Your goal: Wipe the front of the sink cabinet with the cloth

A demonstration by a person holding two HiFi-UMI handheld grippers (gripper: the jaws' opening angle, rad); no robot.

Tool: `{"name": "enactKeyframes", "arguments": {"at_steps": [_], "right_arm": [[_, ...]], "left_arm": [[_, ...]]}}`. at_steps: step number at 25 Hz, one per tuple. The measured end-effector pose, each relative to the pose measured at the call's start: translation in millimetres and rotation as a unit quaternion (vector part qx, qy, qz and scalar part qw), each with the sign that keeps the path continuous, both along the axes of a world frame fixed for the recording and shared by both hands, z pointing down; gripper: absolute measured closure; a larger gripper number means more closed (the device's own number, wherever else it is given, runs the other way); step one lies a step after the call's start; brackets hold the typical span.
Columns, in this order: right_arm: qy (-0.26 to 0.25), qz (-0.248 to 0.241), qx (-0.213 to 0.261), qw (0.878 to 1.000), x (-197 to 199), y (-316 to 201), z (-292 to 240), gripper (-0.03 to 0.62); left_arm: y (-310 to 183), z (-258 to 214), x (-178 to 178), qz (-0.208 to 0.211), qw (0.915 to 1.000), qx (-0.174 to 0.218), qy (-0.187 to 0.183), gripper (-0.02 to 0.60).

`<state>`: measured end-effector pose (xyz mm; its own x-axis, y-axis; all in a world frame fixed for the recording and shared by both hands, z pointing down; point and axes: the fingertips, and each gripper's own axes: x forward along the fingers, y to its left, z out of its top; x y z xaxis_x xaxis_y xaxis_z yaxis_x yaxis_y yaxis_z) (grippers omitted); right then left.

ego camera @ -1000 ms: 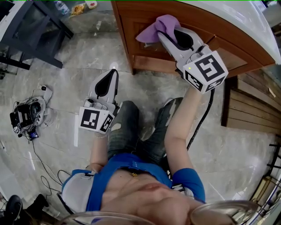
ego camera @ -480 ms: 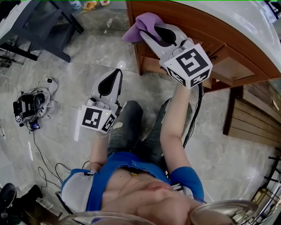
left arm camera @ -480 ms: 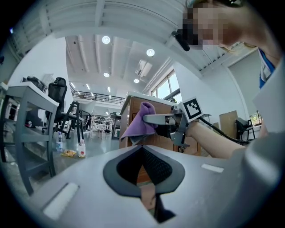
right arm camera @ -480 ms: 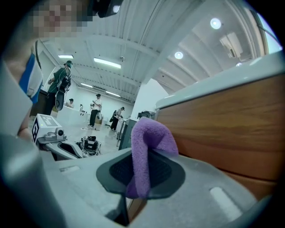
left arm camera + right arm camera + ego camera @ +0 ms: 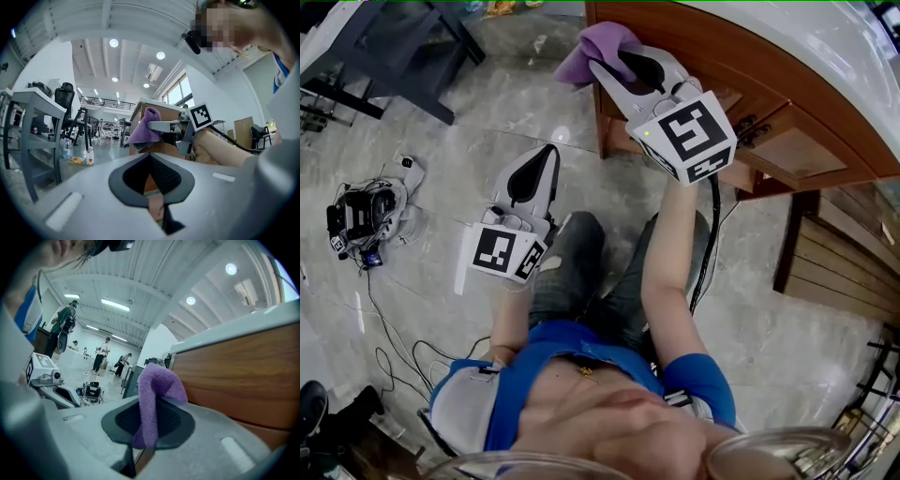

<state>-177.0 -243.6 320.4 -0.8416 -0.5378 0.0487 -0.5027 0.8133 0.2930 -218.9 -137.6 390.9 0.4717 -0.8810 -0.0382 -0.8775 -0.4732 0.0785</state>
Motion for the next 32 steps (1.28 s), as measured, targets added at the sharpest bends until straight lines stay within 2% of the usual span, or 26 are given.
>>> {"name": "enactKeyframes", "arguments": {"at_steps": [7, 14, 20, 32], "right_arm": [[0.006, 0.015, 0.001, 1.000, -3, -1, 10, 0.537], [0.023, 0.021, -0.031, 0.999, -9, -5, 40, 0.537], [0.068, 0.025, -0.052, 0.996, -13, -4, 68, 0.537], [0.070, 0.031, -0.052, 0.996, -9, -3, 68, 0.537]], "left_arm": [[1, 2, -4, -0.003, 0.9999, 0.002, 0.010, 0.583], [1, 8, -13, -0.012, 0.9998, 0.000, 0.013, 0.583], [2, 13, -14, -0.016, 0.9997, -0.003, 0.016, 0.583], [5, 18, 0, -0.004, 0.9998, -0.010, 0.019, 0.583]]}}
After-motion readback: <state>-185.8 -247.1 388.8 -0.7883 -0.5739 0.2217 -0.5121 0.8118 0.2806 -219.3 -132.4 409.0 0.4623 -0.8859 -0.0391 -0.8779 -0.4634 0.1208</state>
